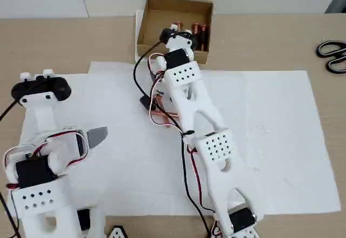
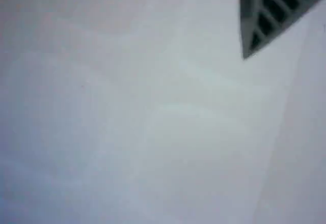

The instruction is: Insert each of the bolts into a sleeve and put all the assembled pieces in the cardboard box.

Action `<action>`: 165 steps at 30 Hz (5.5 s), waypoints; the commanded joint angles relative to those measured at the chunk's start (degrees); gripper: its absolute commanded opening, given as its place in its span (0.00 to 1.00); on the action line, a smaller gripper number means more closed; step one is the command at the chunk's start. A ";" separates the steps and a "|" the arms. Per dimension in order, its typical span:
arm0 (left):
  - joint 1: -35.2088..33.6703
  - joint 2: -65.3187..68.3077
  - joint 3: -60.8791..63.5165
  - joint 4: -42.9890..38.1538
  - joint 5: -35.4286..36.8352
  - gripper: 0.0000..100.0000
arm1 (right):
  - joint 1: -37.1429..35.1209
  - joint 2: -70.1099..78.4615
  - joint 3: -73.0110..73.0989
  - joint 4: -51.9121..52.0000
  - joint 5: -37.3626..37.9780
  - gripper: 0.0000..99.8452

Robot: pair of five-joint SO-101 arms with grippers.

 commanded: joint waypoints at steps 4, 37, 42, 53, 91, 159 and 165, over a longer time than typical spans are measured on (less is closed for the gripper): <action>-0.09 -0.79 -0.31 -1.49 -0.18 0.36 | 0.13 -0.92 -0.09 -0.04 -0.18 0.27; -0.09 -0.79 -0.31 -1.41 -0.18 0.36 | 4.44 -1.36 -0.09 -1.36 10.20 0.08; -0.09 -0.79 -0.31 -1.41 -0.18 0.36 | 4.97 -2.95 -4.57 -0.04 10.29 0.06; -0.09 -0.79 -0.31 -1.41 -0.18 0.36 | 8.22 -10.86 -9.14 1.19 12.04 0.02; -0.18 -0.70 0.13 -1.32 -0.18 0.36 | 18.68 -64.92 74.64 -18.07 38.24 0.01; -0.09 -0.79 1.63 -2.29 -0.18 0.36 | 16.40 -51.74 59.08 0.66 57.32 0.11; -0.09 -0.79 1.63 -2.29 -0.18 0.36 | 17.27 -47.16 60.92 0.48 60.84 0.11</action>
